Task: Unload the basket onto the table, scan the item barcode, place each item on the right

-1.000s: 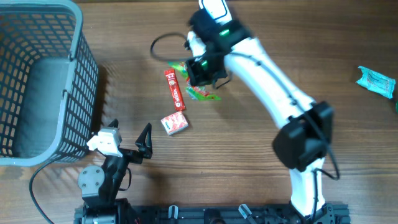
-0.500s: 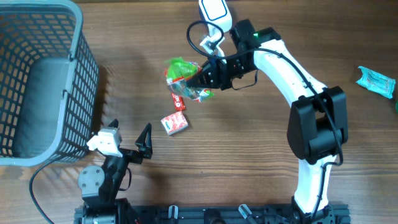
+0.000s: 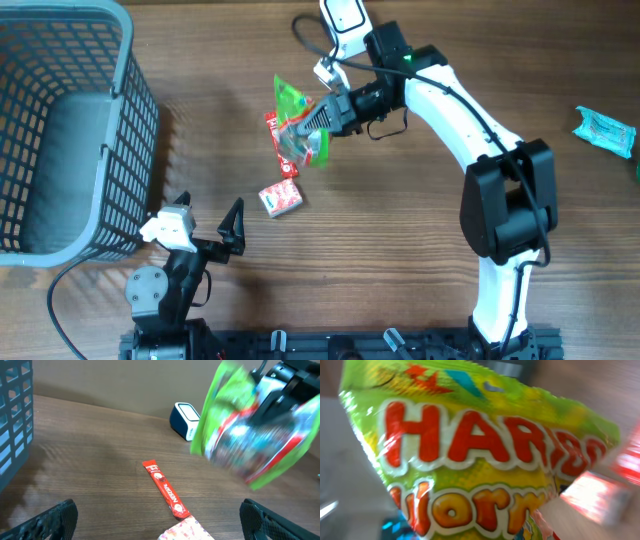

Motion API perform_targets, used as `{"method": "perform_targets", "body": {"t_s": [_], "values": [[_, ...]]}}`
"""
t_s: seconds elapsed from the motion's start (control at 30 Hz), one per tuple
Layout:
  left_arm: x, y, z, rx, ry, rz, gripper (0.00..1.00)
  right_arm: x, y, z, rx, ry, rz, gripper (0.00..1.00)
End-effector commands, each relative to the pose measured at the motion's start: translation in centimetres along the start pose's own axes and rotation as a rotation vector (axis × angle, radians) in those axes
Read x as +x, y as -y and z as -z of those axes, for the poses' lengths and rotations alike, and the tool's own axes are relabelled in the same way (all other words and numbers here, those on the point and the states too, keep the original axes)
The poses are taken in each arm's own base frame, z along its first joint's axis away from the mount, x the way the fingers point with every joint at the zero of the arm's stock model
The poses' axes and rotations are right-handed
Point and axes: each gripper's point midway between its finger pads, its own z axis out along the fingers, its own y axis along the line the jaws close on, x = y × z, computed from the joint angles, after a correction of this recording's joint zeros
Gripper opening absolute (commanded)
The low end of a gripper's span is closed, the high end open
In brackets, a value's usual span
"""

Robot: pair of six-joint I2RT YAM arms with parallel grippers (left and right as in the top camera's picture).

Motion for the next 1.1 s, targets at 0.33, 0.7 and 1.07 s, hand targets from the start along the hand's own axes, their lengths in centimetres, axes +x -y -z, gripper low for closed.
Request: {"method": "perform_targets", "body": {"t_s": [0.33, 0.7, 1.07], "values": [[0.1, -0.2, 0.0, -0.007, -0.001, -0.014, 1.0, 2.9, 6.5, -3.2, -0.08, 0.056, -0.07, 0.39], [0.1, -0.2, 0.0, -0.008, -0.001, -0.014, 1.0, 0.2, 17.9, 8.2, 0.342, 0.374, -0.308, 0.49], [0.1, -0.2, 0.0, -0.007, -0.001, -0.014, 1.0, 0.0, 15.5, 16.5, 0.853, 0.294, -0.099, 0.9]]}}
